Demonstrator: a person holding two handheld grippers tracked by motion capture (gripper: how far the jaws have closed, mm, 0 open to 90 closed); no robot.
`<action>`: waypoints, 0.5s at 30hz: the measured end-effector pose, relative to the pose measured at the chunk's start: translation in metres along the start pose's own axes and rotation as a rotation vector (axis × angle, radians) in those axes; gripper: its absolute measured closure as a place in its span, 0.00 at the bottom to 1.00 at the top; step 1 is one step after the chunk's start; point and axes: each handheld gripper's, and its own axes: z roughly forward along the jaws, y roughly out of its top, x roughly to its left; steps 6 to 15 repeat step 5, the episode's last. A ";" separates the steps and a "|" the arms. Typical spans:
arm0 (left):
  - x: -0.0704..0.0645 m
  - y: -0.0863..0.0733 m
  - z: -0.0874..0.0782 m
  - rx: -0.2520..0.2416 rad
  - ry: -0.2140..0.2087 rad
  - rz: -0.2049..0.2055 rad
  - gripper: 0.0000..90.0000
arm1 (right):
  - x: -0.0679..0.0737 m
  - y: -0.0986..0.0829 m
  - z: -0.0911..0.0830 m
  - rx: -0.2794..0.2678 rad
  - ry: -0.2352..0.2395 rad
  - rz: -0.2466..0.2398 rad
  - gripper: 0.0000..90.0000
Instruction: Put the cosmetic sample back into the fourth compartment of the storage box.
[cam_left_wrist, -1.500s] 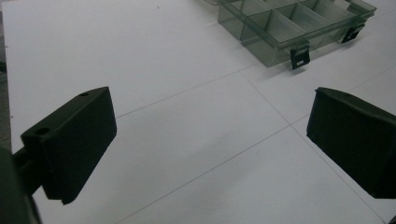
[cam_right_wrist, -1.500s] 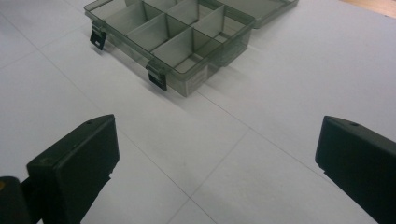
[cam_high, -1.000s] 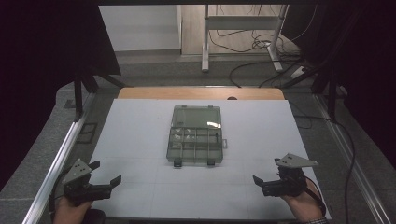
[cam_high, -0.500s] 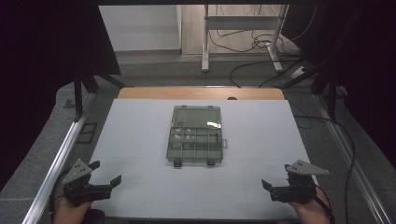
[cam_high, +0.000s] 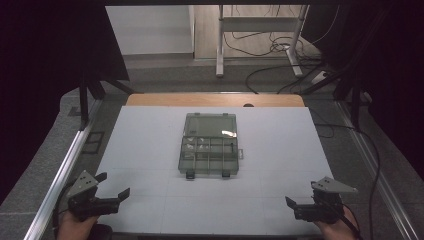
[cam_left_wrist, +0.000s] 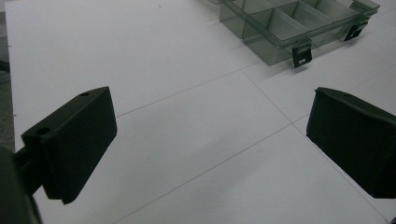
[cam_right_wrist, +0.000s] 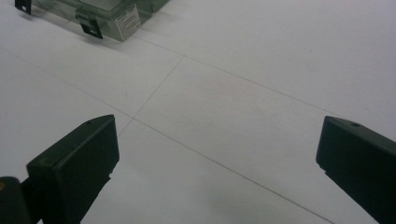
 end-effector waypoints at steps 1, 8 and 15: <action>0.000 0.000 0.000 0.000 -0.001 -0.001 0.02 | 0.000 0.000 0.001 0.003 -0.001 0.003 0.00; 0.000 0.001 0.001 0.001 -0.002 0.001 0.02 | 0.001 0.000 0.002 0.014 -0.001 -0.007 0.00; 0.000 0.001 0.001 0.001 -0.002 0.001 0.02 | 0.001 0.000 0.002 0.014 -0.001 -0.007 0.00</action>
